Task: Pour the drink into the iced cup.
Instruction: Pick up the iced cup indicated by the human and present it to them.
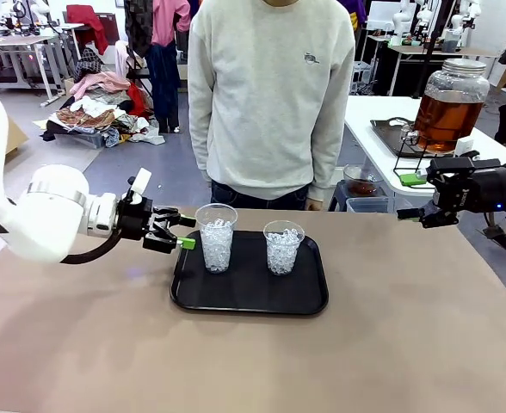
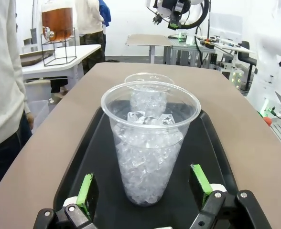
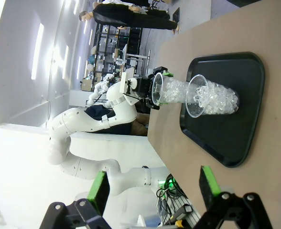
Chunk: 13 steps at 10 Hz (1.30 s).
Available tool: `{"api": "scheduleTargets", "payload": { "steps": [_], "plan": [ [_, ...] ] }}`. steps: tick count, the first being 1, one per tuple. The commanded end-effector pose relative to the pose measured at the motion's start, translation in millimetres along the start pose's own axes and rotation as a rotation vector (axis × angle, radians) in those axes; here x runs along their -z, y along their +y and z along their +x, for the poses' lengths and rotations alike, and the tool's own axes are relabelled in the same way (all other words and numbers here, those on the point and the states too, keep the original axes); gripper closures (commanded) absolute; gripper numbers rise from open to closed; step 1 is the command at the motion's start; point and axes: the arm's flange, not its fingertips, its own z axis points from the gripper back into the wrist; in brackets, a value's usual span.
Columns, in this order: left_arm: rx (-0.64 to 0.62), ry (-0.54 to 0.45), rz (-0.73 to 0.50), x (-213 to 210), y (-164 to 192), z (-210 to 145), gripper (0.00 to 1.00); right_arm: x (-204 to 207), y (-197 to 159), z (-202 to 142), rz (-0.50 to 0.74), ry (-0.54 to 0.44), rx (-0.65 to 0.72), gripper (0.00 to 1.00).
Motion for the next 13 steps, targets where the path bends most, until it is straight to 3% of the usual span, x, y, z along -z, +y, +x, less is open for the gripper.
{"api": "scheduleTargets", "payload": {
  "steps": [1, 13],
  "plan": [
    [-0.019, 0.027, -0.021, 2, -3, 2, 0.0, -1, 1, -1, -0.002, -0.006, -0.001, 0.0],
    [0.023, -0.005, -0.017, 23, 3, -4, 0.0, -1, 1, -1, -0.002, -0.006, -0.001, 0.0]
  ]
}}
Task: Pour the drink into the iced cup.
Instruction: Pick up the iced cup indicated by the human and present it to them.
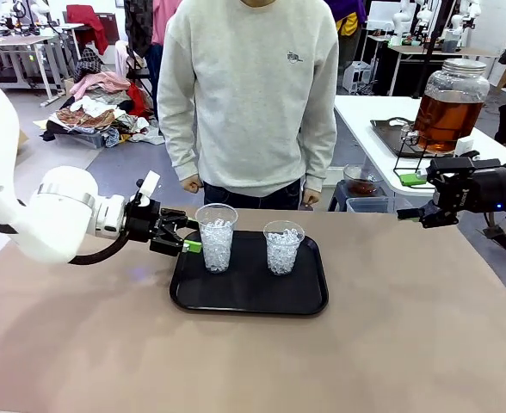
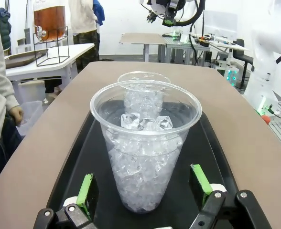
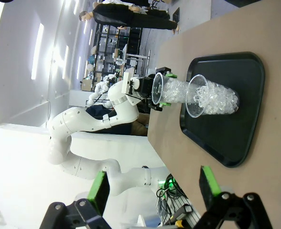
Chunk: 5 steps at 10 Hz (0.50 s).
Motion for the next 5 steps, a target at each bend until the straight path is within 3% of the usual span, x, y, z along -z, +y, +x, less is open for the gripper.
{"api": "scheduleTargets", "payload": {
  "steps": [1, 5],
  "plan": [
    [0.019, -0.012, 0.012, 7.8, 2.5, -2.1, 0.0, -0.5, 1.5, -0.8, -0.002, -0.006, -0.001, 0.0],
    [0.027, -0.009, 0.018, 17.4, 6.0, -3.6, 0.0, -0.5, 1.5, -0.8, -0.002, -0.006, -0.001, 0.0]
  ]
}}
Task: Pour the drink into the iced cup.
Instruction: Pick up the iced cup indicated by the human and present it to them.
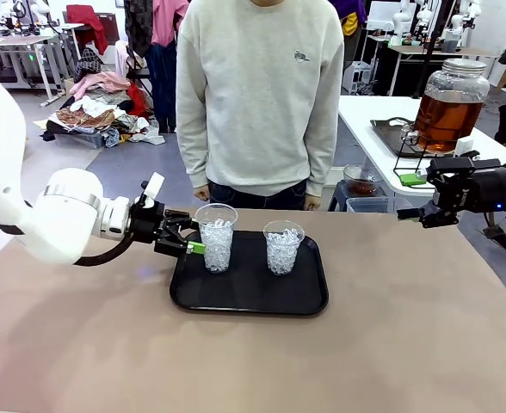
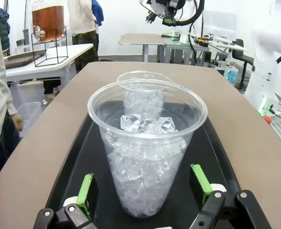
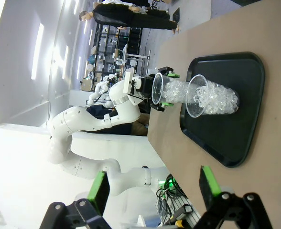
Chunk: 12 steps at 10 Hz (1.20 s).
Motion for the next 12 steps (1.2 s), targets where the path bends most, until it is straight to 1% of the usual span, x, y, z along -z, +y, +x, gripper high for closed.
{"api": "scheduleTargets", "payload": {
  "steps": [1, 6, 12],
  "plan": [
    [0.019, -0.008, 0.016, 12, 5, -2, 0.0, -1, 2, -1, -0.002, -0.006, -0.001, 0.0],
    [-0.011, -0.022, -0.028, 30, 4, -1, 0.0, -1, 2, -1, -0.002, -0.006, -0.001, 0.0],
    [-0.037, -0.056, -0.023, 44, 7, -1, 0.0, -1, 2, -1, -0.002, -0.006, -0.001, 0.0]
  ]
}}
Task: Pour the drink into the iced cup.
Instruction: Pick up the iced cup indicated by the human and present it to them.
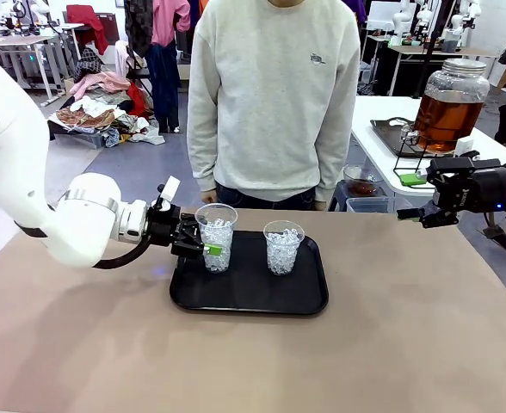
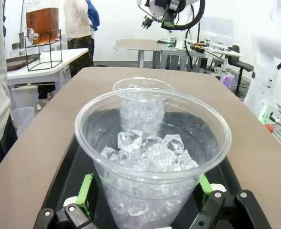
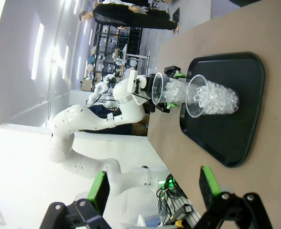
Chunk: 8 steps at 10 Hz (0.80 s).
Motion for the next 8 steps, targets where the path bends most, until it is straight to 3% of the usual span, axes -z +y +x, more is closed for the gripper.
{"api": "scheduleTargets", "payload": {
  "steps": [1, 4, 5, 7, 8],
  "plan": [
    [-0.017, -0.026, 0.001, 8.9, 3.0, 1.9, 0.0, -0.5, 1.5, -0.8, -0.002, -0.006, -0.001, 0.0],
    [-0.022, -0.027, 0.004, 9.1, 1.9, 2.3, 0.0, -0.5, 1.5, -0.8, -0.002, -0.006, -0.001, 0.0],
    [-0.025, -0.027, 0.004, 9.0, 1.5, 2.0, 0.12, -0.5, 1.5, -0.8, -0.002, -0.006, -0.001, 0.0],
    [-0.024, -0.035, 0.008, 8.2, 1.1, 2.6, 0.44, -0.5, 1.5, -0.8, -0.002, -0.006, -0.001, 0.0],
    [-0.018, -0.035, 0.005, 8.5, 0.4, 3.5, 0.44, -0.5, 1.5, -0.8, -0.002, -0.006, -0.001, 0.0]
  ]
}}
